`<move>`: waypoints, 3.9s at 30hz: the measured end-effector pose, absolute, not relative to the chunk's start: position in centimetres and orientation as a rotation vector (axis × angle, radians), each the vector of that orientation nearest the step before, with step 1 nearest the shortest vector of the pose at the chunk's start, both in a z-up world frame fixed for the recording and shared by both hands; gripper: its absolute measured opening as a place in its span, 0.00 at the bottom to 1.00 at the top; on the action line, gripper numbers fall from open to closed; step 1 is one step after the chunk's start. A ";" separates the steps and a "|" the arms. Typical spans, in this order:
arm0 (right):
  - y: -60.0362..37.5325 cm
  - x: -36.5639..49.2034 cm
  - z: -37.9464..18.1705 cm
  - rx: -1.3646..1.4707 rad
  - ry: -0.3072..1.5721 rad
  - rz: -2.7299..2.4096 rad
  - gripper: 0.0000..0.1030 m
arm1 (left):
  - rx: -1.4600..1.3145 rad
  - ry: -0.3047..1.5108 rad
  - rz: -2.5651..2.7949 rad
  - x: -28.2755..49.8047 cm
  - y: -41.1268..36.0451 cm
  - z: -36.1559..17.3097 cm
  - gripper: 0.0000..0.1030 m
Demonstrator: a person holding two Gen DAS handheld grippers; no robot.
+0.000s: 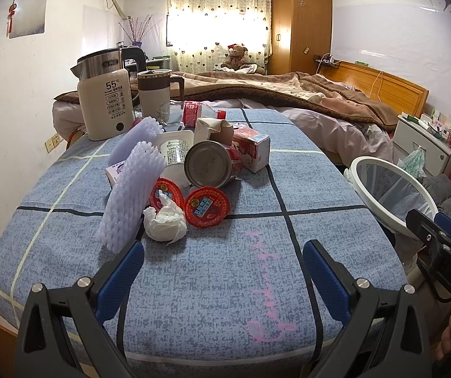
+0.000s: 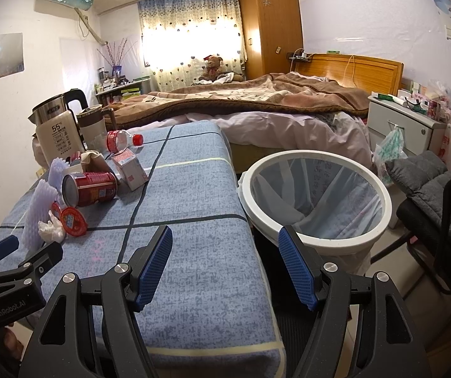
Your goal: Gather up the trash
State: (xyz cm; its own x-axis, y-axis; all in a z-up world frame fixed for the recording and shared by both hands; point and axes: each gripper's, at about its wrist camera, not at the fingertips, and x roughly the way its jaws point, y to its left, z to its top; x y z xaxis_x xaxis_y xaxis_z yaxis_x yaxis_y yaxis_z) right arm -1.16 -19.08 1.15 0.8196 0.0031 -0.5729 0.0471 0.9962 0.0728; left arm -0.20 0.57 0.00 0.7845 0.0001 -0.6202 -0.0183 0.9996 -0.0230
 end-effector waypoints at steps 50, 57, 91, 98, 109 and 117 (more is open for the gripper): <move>-19.1 -1.4 1.5 0.080 0.604 -0.029 0.68 | -0.031 0.674 0.017 -0.2 1.0 -0.3 0.99; -18.8 -0.8 1.1 0.083 0.620 -0.014 0.68 | -0.037 0.689 0.030 0.1 1.9 -0.4 0.99; -11.6 10.4 0.6 0.023 0.680 0.264 0.48 | -0.190 0.785 0.004 5.7 12.8 -1.9 0.76; -9.7 14.2 0.9 0.010 0.700 0.359 0.48 | -0.187 0.805 -0.048 7.0 12.5 -1.9 0.67; -7.3 18.8 -0.5 -0.056 0.771 0.407 0.49 | -0.206 0.875 -0.083 9.1 12.4 -3.1 0.52; -7.0 20.2 -1.6 -0.046 0.823 0.432 0.40 | -0.223 0.874 -0.065 8.6 12.6 -3.3 0.52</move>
State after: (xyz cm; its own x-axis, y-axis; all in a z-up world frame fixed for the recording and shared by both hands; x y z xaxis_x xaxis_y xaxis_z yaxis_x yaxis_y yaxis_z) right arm 20.23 -6.99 -1.64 0.5986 0.3545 -0.7183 -0.3898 0.9123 0.1254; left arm 8.64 12.60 -3.34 0.6411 -0.1470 -0.7532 -0.0348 0.9749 -0.2199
